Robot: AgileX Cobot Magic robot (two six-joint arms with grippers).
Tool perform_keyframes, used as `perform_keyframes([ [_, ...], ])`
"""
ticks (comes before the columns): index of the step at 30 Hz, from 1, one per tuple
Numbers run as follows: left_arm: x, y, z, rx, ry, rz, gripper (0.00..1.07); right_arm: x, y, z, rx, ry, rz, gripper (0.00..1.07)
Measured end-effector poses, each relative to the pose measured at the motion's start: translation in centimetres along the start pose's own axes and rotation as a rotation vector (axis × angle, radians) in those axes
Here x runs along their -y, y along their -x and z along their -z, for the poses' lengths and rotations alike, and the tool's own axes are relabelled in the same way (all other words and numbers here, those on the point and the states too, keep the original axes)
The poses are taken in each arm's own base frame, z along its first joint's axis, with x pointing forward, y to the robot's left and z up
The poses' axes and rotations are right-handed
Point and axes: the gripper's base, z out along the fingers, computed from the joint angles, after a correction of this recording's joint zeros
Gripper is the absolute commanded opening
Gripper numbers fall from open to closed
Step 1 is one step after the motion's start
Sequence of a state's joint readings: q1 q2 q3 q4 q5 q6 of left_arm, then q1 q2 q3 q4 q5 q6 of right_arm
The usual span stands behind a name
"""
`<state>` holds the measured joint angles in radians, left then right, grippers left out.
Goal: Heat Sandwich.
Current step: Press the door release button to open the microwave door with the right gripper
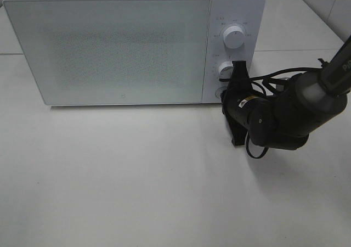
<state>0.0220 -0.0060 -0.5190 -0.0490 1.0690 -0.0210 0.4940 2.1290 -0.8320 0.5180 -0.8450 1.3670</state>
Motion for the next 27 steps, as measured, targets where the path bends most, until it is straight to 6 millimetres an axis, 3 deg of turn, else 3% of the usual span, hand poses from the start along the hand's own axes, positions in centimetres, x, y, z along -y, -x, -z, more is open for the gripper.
perform_keyframes([
  [27,0.0,0.0,0.0,0.0,0.0,0.0,0.95,-0.04,-0.09,-0.01,-0.003,0.047,-0.102,0.0],
])
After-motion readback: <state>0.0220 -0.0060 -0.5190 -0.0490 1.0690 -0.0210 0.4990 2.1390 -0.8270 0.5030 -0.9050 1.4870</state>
